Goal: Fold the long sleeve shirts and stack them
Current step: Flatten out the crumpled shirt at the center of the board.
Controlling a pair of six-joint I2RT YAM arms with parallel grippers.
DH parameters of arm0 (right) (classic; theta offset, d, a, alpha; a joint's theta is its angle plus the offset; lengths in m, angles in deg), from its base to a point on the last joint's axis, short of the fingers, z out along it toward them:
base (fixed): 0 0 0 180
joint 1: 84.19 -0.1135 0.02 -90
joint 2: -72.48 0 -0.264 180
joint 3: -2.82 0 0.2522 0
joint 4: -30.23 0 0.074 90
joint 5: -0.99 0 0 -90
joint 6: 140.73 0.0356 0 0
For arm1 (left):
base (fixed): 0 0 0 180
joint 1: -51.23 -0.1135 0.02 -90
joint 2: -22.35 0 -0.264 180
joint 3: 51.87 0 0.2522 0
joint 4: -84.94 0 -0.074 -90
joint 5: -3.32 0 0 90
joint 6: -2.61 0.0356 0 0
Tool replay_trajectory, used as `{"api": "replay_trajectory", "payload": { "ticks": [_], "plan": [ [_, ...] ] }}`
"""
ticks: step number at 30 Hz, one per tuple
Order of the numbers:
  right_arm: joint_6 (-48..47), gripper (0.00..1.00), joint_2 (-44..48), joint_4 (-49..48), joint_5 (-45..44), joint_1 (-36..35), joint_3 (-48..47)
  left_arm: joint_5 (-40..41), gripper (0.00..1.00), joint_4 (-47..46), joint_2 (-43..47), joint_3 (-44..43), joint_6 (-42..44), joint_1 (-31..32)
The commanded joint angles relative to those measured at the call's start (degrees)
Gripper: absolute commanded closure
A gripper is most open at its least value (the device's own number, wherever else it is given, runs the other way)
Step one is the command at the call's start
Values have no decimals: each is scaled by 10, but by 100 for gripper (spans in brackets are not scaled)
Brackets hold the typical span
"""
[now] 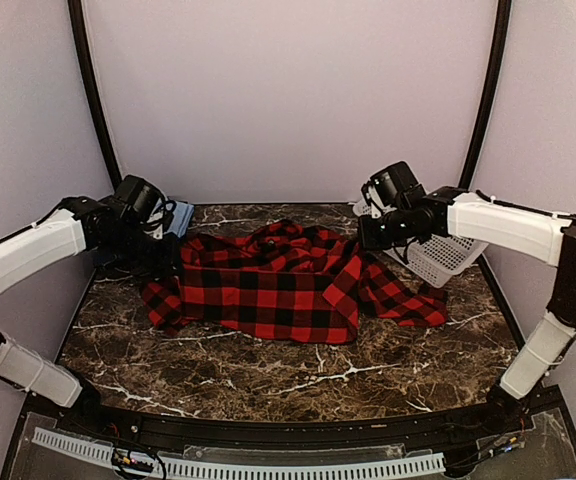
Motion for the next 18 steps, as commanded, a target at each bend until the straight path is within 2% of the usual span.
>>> {"api": "replay_trajectory", "payload": {
  "ticks": [1, 4, 7, 9, 11, 13, 14, 15, 16, 18],
  "plan": [
    [-40, 100, -107, -43, 23, 35, -68, -24, 100, -43, -87, -19, 53, -42],
    [-49, 100, -186, -53, 11, 54, -119, -49, 100, -88, -161, -27, 56, -79],
    [-58, 98, -237, -37, 20, 62, -168, -71, 100, -119, -208, -38, 53, -84],
    [-60, 80, -244, -29, 31, 60, -180, -84, 100, -138, -225, -33, 47, -85],
    [-61, 58, -223, -36, 33, 53, -151, -91, 100, -148, -231, -26, 44, -85],
    [-60, 43, -188, -40, 22, 41, -112, -92, 98, -155, -231, -14, 41, -85],
    [-56, 39, -169, -40, 14, 34, -87, -91, 96, -156, -228, -7, 39, -85],
    [-50, 37, -146, -41, 5, 25, -61, -91, 86, -158, -225, -4, 37, -85],
    [-42, 35, -123, -44, -5, 15, -34, -86, 81, -158, -220, 2, 34, -85],
    [-20, 34, -75, -47, -25, -12, 21, -72, 61, -151, -204, 11, 28, -85]
  ]
}}
